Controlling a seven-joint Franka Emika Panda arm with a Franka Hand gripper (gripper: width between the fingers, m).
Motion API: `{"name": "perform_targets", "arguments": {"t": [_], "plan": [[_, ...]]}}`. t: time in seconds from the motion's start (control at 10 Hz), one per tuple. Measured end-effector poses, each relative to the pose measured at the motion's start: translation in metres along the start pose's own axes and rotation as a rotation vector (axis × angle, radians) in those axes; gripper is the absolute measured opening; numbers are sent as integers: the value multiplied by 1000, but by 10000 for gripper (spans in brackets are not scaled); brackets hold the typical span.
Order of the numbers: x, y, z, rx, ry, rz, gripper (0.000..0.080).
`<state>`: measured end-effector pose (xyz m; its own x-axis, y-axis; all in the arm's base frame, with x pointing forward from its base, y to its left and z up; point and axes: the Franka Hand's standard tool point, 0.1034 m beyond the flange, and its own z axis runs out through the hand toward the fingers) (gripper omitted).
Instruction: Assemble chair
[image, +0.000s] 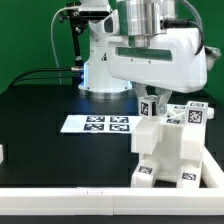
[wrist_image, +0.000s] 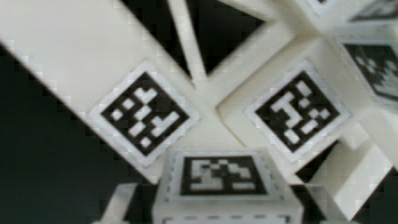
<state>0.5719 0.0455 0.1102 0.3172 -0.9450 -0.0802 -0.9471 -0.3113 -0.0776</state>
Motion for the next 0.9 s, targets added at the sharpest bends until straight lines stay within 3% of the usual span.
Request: {"name": "perform_targets", "arguments": {"t": [0.1, 0.4, 0.8, 0.9], "plan": [[1, -3, 0, 11, -17, 175, 263], [2, -14, 1, 93, -25, 596, 264], [2, -14, 1, 97, -30, 636, 270], [2, -14, 1, 91, -30, 603, 462]]}}
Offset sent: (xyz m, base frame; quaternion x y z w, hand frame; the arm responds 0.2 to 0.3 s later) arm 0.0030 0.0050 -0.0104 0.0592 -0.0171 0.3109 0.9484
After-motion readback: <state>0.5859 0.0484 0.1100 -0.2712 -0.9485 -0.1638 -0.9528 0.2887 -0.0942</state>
